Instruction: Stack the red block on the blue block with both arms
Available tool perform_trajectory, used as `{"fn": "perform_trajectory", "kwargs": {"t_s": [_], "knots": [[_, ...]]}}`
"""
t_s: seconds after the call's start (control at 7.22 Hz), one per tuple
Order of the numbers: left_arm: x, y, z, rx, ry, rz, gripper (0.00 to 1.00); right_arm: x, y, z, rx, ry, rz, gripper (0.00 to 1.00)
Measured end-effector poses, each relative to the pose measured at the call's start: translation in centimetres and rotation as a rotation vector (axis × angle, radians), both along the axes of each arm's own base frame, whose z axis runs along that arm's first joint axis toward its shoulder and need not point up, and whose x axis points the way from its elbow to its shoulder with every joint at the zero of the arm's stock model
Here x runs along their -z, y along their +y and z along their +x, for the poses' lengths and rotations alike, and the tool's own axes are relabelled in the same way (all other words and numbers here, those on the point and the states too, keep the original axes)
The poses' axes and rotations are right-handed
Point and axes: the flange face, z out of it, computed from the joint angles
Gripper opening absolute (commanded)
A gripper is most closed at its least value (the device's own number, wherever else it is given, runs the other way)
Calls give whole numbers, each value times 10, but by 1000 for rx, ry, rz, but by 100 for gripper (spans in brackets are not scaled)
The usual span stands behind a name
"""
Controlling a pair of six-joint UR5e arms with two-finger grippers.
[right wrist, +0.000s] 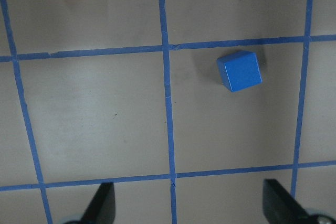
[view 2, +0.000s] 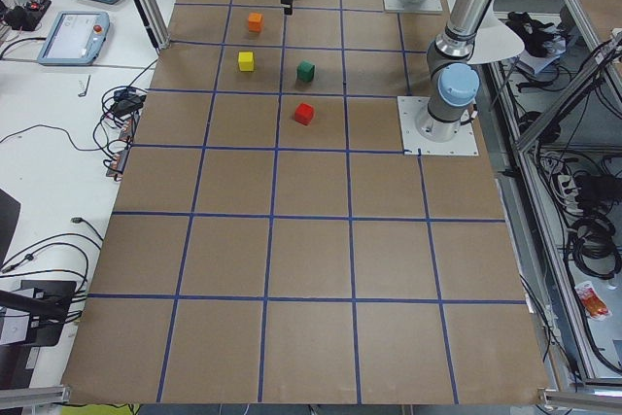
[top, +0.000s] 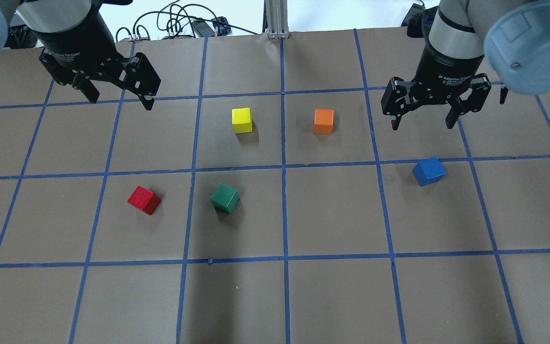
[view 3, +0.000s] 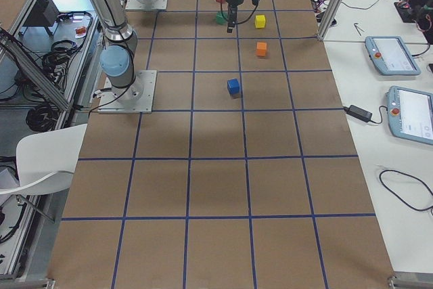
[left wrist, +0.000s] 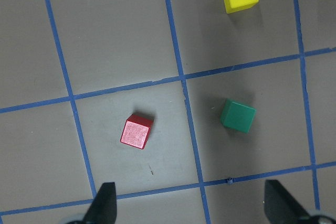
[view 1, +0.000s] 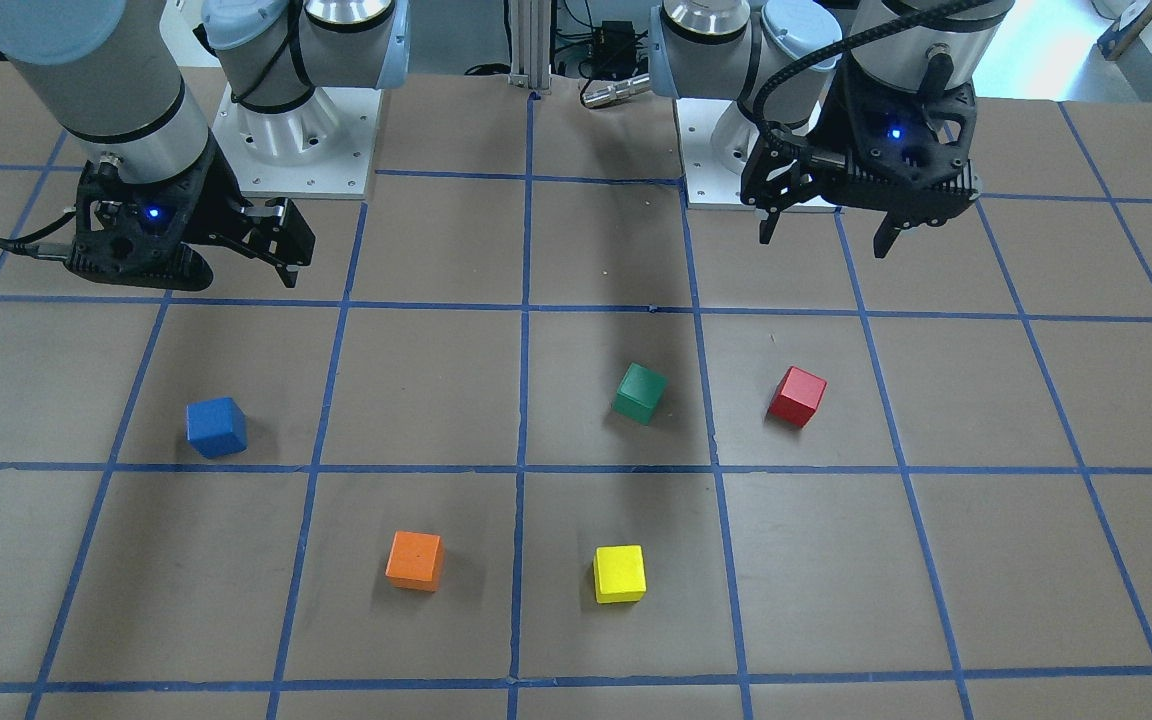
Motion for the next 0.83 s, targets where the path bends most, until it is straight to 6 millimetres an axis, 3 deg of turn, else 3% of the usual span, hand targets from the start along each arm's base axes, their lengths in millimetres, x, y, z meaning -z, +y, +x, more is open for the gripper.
{"fn": "perform_trajectory", "kwargs": {"t_s": [0.83], "knots": [[8, -2, -2, 4, 0, 17, 100, 1, 0, 0, -5, 0, 6, 100]]}}
